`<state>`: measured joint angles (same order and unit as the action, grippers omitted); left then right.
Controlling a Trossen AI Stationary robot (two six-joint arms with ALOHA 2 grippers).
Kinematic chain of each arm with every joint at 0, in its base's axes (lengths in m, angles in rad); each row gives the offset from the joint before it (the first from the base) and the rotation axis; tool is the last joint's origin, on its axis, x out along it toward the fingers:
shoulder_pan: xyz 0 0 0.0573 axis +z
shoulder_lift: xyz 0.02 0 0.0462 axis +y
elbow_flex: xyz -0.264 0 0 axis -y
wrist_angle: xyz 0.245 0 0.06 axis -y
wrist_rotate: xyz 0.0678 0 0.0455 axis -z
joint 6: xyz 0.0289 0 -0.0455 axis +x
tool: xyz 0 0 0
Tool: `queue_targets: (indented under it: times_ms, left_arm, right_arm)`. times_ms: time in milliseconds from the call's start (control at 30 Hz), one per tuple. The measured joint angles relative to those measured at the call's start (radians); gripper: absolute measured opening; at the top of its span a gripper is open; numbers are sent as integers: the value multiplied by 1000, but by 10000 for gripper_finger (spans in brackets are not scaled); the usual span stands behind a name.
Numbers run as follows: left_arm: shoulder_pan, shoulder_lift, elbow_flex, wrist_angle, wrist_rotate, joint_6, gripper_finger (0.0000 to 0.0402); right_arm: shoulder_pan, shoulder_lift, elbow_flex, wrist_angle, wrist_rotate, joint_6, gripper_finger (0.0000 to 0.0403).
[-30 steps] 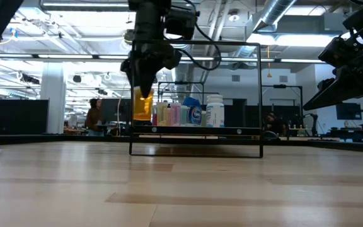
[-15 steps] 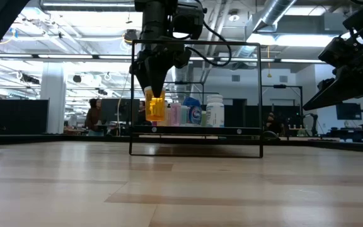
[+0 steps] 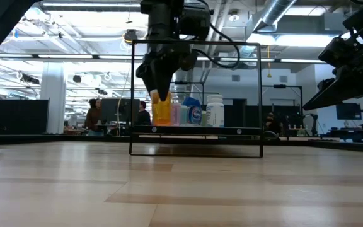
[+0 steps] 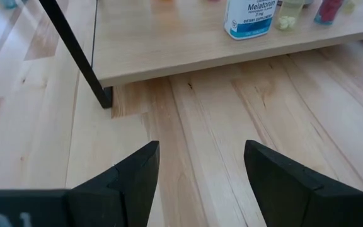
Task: Pick and place medicine bottles onto shelf by color
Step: Put the big orange pill bottle on the shelf
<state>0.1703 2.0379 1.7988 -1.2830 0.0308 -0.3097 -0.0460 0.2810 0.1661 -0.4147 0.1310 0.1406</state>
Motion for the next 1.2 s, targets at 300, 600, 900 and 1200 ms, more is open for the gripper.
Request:
queue_targets:
  times_ms: [300,600,900,1200]
  left_arm:
    - [0,11,28,24,-8,84,194]
    - [-3,11,28,46,-9,191,194]
    - [-3,11,28,56,-19,264,194]
    - [-13,40,40,85,-17,369,194]
  right_arm:
    - [0,0,0,-1,0,0,255]
    - [0,0,0,-1,0,0,255]
    - [0,0,0,-1,0,0,255]
    - [0,0,0,-1,0,0,255]
